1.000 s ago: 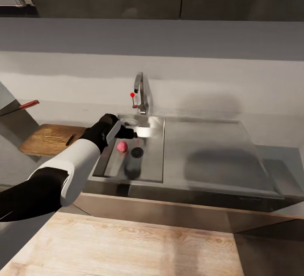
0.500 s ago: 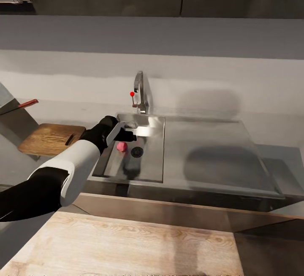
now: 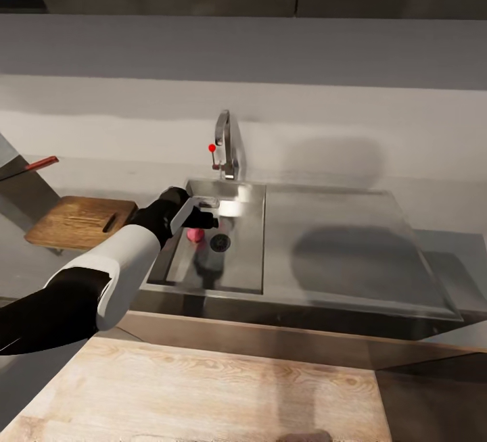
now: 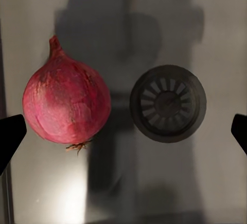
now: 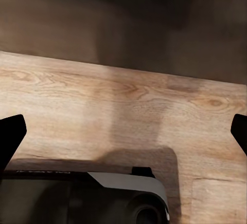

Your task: In the kitchen, take the Vidalia onion out of the sink, dice it on the chopping board with the paring knife, put the diced onion into the bowl on the countertop, then place both the paring knife and the chopping board into the sink.

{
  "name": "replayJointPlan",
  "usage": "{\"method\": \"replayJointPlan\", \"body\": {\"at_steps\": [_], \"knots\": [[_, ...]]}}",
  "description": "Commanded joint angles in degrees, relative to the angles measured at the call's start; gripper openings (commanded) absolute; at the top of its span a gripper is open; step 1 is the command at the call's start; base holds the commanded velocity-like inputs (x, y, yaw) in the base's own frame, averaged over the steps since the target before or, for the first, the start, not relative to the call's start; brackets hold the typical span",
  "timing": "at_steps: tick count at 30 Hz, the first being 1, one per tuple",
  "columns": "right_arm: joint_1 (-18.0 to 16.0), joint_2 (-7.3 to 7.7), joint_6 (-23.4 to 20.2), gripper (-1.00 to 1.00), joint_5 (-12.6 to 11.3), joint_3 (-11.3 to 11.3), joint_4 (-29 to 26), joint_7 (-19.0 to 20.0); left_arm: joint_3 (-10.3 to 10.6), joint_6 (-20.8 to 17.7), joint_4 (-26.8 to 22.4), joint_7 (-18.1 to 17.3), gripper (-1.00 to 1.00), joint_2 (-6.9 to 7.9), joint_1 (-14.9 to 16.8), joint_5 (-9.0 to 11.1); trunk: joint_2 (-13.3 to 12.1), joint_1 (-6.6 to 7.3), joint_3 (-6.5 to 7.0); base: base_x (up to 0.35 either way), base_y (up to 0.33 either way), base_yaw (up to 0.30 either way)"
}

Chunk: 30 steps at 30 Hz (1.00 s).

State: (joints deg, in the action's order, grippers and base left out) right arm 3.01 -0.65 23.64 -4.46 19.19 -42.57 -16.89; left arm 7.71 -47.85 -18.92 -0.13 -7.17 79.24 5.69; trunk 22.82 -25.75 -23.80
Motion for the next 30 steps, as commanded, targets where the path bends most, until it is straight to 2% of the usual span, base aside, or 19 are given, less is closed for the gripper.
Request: {"method": "replayJointPlan", "body": {"at_steps": [1,25,30], "knots": [[0.0,0.04,0.2,1.00,-0.5,0.2,-0.1,-0.2,0.5,-0.2,0.0,0.1,1.00,0.05,0.0,0.6,0.1,-0.03,-0.15,0.002,0.001,0.000],[0.0,0.04,0.2,1.00,-0.5,0.2,-0.1,-0.2,0.5,-0.2,0.3,0.1,1.00,0.05,0.0,0.6,0.1,-0.03,-1.77,0.045,0.000,0.000],[0.0,0.04,0.2,1.00,-0.5,0.2,-0.1,-0.2,0.5,-0.2,0.4,0.1,1.00,0.50,0.0,0.6,0.1,-0.03,-1.83,0.001,0.000,0.000]]}}
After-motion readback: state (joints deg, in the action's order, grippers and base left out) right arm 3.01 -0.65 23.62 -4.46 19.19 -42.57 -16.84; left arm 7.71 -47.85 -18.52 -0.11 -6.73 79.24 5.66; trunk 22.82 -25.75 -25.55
